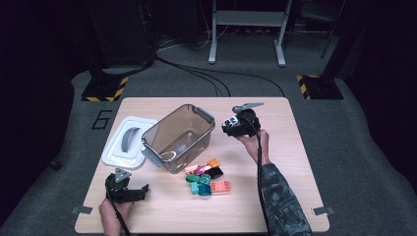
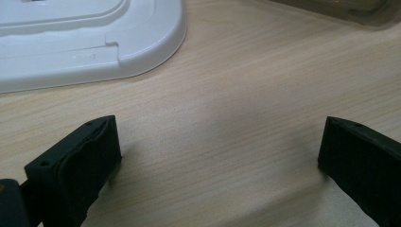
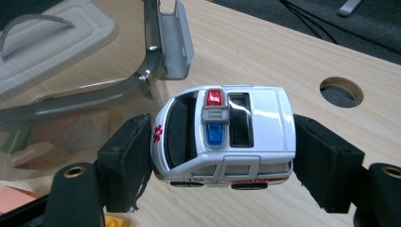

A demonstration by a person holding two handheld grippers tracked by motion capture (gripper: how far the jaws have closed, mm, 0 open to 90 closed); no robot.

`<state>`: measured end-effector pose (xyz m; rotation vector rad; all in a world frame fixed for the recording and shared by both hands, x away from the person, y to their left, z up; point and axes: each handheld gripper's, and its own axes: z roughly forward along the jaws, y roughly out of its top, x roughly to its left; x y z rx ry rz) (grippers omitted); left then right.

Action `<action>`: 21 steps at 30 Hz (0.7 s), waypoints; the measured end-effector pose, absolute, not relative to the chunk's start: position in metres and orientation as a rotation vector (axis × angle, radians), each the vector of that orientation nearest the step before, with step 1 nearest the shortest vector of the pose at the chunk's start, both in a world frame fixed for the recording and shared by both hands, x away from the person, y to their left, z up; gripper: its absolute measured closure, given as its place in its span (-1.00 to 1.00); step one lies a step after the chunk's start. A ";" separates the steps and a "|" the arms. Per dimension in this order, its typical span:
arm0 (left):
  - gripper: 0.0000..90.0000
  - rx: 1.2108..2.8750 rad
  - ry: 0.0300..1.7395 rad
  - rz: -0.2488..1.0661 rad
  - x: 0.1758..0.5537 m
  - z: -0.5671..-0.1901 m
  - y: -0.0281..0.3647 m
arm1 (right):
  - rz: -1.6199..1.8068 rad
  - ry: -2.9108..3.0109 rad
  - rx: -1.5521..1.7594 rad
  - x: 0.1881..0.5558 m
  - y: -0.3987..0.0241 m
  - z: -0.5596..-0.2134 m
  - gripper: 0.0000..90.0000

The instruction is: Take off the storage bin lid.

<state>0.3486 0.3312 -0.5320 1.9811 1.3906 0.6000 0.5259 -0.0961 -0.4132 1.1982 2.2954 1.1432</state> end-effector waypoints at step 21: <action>-1.00 1.981 1.391 0.599 0.349 -0.532 0.331 | 1.195 2.285 1.093 0.538 -0.069 -0.361 -0.44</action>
